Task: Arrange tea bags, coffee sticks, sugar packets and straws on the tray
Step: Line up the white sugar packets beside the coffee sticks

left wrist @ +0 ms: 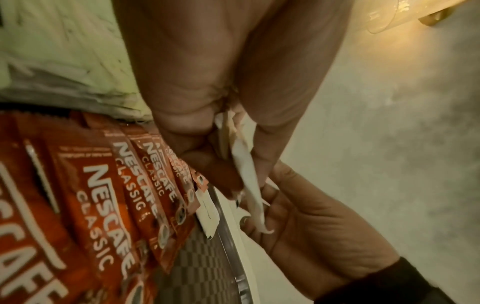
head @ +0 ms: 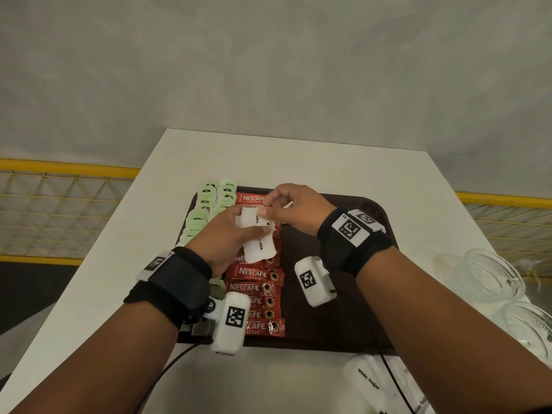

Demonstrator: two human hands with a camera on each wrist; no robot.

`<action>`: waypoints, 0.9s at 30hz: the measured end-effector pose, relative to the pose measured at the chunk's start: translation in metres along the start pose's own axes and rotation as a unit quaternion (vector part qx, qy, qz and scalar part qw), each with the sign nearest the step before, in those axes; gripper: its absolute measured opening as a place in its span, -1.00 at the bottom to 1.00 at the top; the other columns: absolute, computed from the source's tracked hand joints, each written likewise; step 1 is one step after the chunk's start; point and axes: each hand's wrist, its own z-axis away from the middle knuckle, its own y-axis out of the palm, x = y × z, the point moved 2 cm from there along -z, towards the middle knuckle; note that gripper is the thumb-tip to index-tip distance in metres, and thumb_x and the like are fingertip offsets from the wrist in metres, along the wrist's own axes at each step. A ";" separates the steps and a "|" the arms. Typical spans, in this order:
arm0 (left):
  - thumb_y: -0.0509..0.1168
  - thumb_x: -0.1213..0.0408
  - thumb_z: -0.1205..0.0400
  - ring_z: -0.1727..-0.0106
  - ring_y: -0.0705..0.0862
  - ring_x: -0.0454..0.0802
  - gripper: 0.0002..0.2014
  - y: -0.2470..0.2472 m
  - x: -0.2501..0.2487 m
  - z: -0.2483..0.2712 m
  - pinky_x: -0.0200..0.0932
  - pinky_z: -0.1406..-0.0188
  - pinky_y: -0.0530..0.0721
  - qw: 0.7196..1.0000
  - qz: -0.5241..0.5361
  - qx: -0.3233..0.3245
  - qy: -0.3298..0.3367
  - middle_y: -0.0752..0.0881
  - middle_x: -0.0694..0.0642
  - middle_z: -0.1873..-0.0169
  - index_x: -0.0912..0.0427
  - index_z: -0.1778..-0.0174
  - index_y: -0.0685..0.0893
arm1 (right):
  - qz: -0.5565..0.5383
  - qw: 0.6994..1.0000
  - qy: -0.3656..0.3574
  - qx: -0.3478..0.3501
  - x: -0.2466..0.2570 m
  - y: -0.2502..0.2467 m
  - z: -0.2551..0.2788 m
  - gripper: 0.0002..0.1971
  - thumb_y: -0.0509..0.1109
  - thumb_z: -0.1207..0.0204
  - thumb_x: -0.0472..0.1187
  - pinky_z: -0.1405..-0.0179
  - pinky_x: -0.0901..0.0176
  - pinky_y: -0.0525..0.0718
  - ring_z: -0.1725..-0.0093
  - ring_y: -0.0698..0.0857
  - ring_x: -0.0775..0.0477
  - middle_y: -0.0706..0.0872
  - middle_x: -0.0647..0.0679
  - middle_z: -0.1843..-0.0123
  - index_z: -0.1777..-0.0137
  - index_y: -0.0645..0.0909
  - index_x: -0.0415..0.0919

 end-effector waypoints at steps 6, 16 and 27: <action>0.53 0.34 -0.51 -0.16 0.77 0.26 -0.52 0.002 -0.004 0.000 0.26 -0.18 0.73 0.997 0.012 -0.067 0.043 0.76 0.29 -0.15 0.24 -0.33 0.57 | -0.033 0.999 -0.003 0.006 0.006 -0.003 0.006 -0.60 0.63 -0.36 -0.04 0.36 0.26 0.63 0.29 0.73 0.04 0.76 -0.04 0.26 -0.06 0.54 -0.12; 0.32 0.26 -0.70 -0.23 0.73 0.22 -0.63 0.006 -0.007 -0.004 0.19 -0.18 0.74 0.996 0.043 -0.077 0.033 0.70 0.25 -0.26 0.17 -0.43 0.52 | -0.132 0.991 0.030 0.011 0.002 -0.007 0.011 -0.54 0.62 -0.36 -0.36 0.35 0.27 0.67 0.43 0.71 0.09 0.77 -0.12 0.25 -0.19 0.50 -0.22; 0.38 0.44 -0.64 -0.18 0.76 0.24 -0.59 0.003 0.000 -0.002 0.07 0.00 0.78 0.996 0.059 -0.063 0.028 0.70 0.30 -0.26 0.24 -0.41 0.52 | -0.134 0.989 0.056 -0.021 -0.003 0.000 0.017 -0.50 0.56 -0.40 -0.39 0.04 -0.10 0.81 0.22 0.80 -0.19 0.73 -0.15 0.14 -0.29 0.49 -0.14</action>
